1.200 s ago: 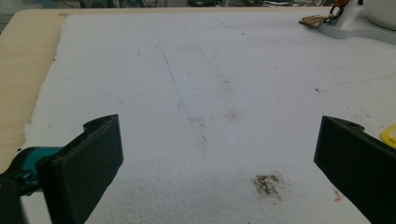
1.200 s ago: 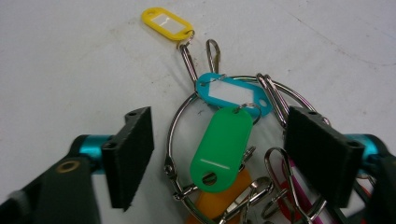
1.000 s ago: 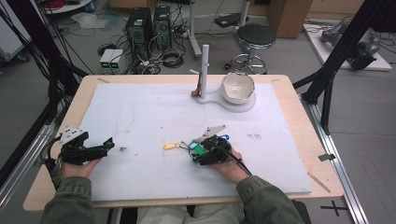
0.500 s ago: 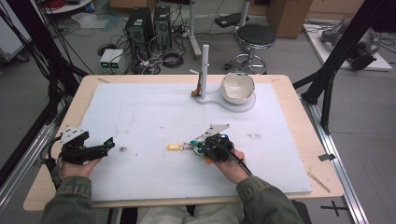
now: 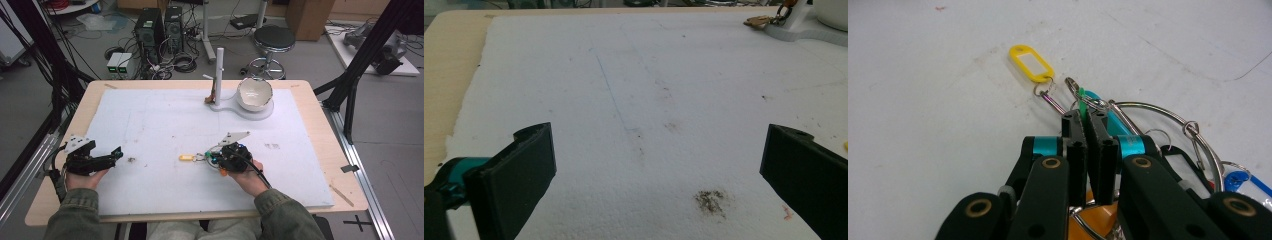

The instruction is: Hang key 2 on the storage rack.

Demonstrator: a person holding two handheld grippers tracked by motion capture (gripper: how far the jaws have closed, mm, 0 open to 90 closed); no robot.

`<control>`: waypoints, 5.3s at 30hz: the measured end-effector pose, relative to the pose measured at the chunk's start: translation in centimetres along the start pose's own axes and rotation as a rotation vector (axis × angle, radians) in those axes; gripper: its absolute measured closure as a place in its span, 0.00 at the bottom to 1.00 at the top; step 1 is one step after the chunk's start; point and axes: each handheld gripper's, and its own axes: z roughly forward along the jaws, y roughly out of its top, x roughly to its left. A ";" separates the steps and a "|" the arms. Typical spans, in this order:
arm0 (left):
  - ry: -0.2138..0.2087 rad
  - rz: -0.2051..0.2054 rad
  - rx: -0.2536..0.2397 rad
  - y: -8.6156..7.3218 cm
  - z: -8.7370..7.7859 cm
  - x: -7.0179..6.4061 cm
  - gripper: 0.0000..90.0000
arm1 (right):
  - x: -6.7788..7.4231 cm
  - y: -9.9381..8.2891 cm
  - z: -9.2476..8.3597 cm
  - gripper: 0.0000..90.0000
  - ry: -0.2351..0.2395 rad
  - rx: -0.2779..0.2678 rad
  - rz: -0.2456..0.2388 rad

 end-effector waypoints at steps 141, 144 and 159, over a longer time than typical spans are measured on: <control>0.016 -0.040 -0.047 0.2 -0.3 1.1 0.02 | -15.3 22.4 -8.3 0.97 -0.042 -0.212 0.180; 0.016 -0.041 -0.047 0.2 -0.3 1.1 0.02 | -15.5 22.2 -8.0 0.97 -0.048 -0.196 0.190; 0.016 -0.041 -0.047 0.2 -0.3 1.1 0.02 | -16.1 21.6 -6.8 0.97 -0.084 -0.105 0.208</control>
